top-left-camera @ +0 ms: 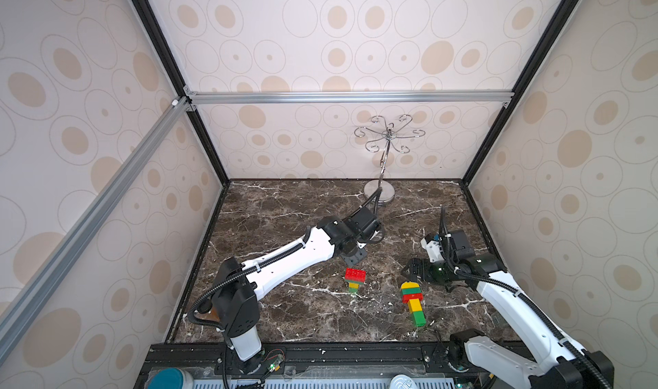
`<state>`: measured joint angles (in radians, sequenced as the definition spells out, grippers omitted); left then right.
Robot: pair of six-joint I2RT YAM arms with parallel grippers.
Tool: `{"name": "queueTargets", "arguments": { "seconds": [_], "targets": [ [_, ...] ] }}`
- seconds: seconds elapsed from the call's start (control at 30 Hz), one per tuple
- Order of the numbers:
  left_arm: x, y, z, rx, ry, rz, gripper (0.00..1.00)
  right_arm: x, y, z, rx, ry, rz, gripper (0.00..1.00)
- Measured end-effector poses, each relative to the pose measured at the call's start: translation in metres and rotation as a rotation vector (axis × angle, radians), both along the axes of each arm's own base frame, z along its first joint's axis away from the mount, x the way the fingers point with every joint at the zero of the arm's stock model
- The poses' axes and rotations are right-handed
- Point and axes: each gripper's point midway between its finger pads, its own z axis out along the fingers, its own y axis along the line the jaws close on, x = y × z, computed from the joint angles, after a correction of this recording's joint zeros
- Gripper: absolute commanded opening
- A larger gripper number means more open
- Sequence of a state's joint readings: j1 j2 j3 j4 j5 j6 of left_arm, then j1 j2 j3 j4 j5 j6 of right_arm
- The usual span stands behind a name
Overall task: Assemble an ice cream with lego
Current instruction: Pick up the lego brick from the center of the board, then assemble the lego brick with the lego brick.
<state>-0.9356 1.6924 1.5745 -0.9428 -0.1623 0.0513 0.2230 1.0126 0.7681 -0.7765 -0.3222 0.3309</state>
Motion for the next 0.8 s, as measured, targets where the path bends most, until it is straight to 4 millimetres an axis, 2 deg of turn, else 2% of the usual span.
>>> {"name": "queueTargets", "arguments": {
  "seconds": [0.23, 0.33, 0.43, 0.53, 0.7, 0.8],
  "targets": [
    [-0.02, 0.009, 0.047, -0.016, -0.083, -0.208, 0.0, -0.001, 0.003, 0.001, 0.015, 0.003, 0.01, 0.98],
    [-0.036, 0.008, 0.055, -0.029, -0.068, -0.311, 0.0, -0.001, 0.003, 0.001, 0.018, 0.003, 0.013, 0.98],
    [-0.049, 0.005, 0.047, -0.011, -0.028, -0.393, 0.0, -0.002, 0.004, 0.001, 0.019, 0.004, 0.014, 0.98],
    [-0.058, 0.006, 0.027, 0.043, 0.031, -0.458, 0.0, -0.002, 0.004, 0.001, 0.022, 0.004, 0.017, 0.98],
    [-0.064, 0.006, 0.003, 0.114, 0.11, -0.508, 0.0, -0.003, 0.006, 0.0, 0.032, 0.018, 0.025, 0.98],
    [-0.063, 0.0, 0.0, 0.13, 0.119, -0.544, 0.0, -0.003, 0.007, -0.001, 0.034, 0.02, 0.026, 0.98]
  ]
}}
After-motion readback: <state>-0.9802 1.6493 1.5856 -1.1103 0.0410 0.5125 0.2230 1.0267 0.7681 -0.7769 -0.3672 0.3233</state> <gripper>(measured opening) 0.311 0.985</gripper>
